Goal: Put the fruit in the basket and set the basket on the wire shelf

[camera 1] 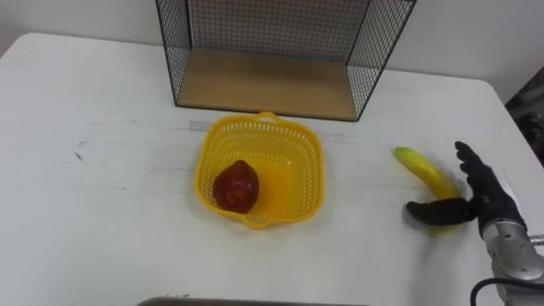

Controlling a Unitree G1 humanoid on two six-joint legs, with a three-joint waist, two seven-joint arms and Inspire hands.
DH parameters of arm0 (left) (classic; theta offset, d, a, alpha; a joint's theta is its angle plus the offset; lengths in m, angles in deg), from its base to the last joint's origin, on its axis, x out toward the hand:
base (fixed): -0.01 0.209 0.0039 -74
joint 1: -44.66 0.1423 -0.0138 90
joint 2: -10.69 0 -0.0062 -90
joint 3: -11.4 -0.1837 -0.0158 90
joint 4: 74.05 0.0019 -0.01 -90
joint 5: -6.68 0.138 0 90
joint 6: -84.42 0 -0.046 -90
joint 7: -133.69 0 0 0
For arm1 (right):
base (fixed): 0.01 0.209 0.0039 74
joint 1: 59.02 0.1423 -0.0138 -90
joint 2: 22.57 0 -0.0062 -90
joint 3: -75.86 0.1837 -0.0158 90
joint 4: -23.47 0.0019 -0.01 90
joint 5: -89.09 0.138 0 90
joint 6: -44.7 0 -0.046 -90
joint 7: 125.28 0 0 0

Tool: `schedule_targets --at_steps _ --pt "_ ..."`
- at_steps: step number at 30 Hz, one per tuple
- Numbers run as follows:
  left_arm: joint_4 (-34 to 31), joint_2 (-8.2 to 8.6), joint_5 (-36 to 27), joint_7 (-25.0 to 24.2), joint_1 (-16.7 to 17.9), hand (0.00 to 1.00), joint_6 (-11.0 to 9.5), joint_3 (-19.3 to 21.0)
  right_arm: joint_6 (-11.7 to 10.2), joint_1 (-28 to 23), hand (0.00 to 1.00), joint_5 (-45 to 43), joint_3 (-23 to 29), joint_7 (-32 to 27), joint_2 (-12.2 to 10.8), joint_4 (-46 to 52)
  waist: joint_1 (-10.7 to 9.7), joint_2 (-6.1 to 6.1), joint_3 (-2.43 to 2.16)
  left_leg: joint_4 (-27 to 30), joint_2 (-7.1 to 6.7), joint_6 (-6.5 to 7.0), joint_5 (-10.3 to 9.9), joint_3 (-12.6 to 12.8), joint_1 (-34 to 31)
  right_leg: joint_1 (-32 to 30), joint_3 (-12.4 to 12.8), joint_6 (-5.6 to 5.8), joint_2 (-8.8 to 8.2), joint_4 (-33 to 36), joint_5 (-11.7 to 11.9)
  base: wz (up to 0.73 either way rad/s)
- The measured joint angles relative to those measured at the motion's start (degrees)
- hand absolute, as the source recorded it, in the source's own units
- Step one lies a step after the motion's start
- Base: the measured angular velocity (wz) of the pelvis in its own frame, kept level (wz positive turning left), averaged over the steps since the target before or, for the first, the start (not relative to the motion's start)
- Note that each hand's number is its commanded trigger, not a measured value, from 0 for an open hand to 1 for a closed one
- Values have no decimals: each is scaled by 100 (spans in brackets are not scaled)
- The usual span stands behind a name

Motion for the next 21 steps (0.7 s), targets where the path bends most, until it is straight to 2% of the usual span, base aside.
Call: schedule_targets --at_steps 7,16,17,18,19,21 --pt "-2 -20 13 -74 -14 0 26 8 -21 201 0 -161 0 347 37 -701 10 -114 -45 39 -3 0 -1 -44 128 188 -75 0 -8 -30 0 6" --pt "41 -73 13 -42 -11 0 45 -7 -90 406 0 -375 11 551 76 -1160 16 -118 -46 52 -23 0 -2 -109 205 296 -84 7 2 -101 2 5" --pt "137 -88 13 -41 -24 0 49 -13 -126 406 12 -381 10 556 82 -1204 4 -117 -46 62 -26 1 -2 -135 205 349 -103 7 5 -110 3 7" --pt "155 -95 12 -40 -37 0 48 -14 -180 410 32 -380 14 558 86 -1262 -5 -120 -45 70 -31 1 -2 -146 210 363 -104 8 3 -112 3 7" --pt "154 -97 12 -40 -37 0 45 -14 -199 411 100 -381 16 557 87 -1274 -5 -120 -45 69 -32 1 -2 -147 211 364 -104 8 2 -112 3 0" --pt "154 -106 12 -40 -39 0 42 -14 -226 417 100 -427 18 539 87 -1291 -5 -120 -45 68 -37 1 -2 -149 210 363 -105 10 2 -112 5 0"
